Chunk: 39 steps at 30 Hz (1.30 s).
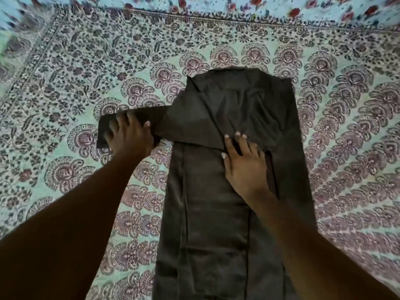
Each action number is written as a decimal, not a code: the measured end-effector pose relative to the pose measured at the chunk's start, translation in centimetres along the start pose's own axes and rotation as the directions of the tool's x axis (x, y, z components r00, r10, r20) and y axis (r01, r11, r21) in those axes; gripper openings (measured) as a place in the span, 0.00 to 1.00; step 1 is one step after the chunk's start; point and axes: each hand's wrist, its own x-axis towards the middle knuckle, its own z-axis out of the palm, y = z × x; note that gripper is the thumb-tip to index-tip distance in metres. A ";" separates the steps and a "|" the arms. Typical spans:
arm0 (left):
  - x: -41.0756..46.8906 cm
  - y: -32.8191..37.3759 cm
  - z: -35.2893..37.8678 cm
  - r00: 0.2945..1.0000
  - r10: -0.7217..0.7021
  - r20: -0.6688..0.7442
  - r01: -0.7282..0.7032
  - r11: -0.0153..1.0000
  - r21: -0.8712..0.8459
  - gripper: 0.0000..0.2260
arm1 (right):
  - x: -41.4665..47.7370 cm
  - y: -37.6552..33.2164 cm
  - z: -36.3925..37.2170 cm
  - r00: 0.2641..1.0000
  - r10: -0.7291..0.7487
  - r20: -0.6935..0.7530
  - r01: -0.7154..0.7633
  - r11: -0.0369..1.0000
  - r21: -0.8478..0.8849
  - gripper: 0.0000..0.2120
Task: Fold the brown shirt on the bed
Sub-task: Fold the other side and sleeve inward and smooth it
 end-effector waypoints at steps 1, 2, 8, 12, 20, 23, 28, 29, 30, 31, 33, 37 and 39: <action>0.0 -1.0 0.2 1.000 -0.010 -0.001 0.010 1.000 -0.011 0.31 | -0.2 0.1 0.2 1.000 -0.003 -0.014 0.003 1.000 0.007 0.24; -0.1 -1.9 0.4 1.000 -0.005 -0.008 0.005 1.000 -0.012 0.32 | -0.3 0.1 0.4 1.000 -0.004 -0.022 0.004 1.000 0.014 0.24; -0.2 -5.2 0.8 0.973 -0.227 -0.032 0.224 0.971 -0.086 0.35 | -0.5 0.4 0.8 0.999 -0.017 -0.033 0.018 1.000 0.019 0.24; 0.1 -5.8 -0.5 0.904 -0.427 0.000 0.399 0.845 -0.357 0.41 | -0.4 0.2 0.6 0.999 0.005 -0.043 -0.004 1.000 0.029 0.24; -2.5 -3.1 -2.9 0.929 -0.353 0.114 0.312 0.574 -0.757 0.13 | -0.4 -0.1 -1.7 0.968 0.028 0.249 -0.054 0.994 0.098 0.27; -5.5 -0.9 -4.1 0.978 -0.208 -0.004 0.153 0.733 -0.663 0.13 | -1.0 -0.3 -3.6 0.938 0.058 0.342 -0.164 0.943 0.290 0.27; -15.3 3.2 -6.3 0.914 0.292 -0.280 -0.402 0.738 -0.542 0.08 | -5.0 -0.8 -8.9 0.938 0.287 0.194 -0.330 0.573 0.750 0.14; -17.4 3.5 -6.2 0.876 0.389 -0.283 -0.481 0.677 -0.558 0.07 | -5.7 -0.8 -10.3 0.889 0.342 0.304 -0.419 0.340 0.842 0.14; -19.8 4.1 -6.1 0.835 0.482 -0.265 -0.534 0.595 -0.601 0.06 | -6.5 -0.6 -11.8 0.831 0.356 0.427 -0.488 0.098 0.868 0.19; -22.2 4.6 -6.2 0.799 0.555 -0.233 -0.553 0.524 -0.647 0.06 | -7.4 -0.5 -13.3 0.782 0.329 0.530 -0.531 -0.096 0.842 0.25; -26.7 5.2 -5.0 0.720 0.678 -0.147 -0.569 0.456 -0.685 0.06 | -10.1 0.5 -15.5 0.722 0.308 0.620 -0.566 -0.251 0.785 0.34; -34.3 4.5 -1.8 0.591 0.806 -0.001 -0.563 0.412 -0.716 0.11 | -18.4 2.5 -16.2 0.686 0.381 0.620 -0.618 -0.146 0.773 0.27; -37.1 3.5 -0.9 0.540 0.837 0.083 -0.541 0.421 -0.728 0.14 | -22.7 3.4 -15.5 0.627 0.443 0.641 -0.679 -0.094 0.728 0.23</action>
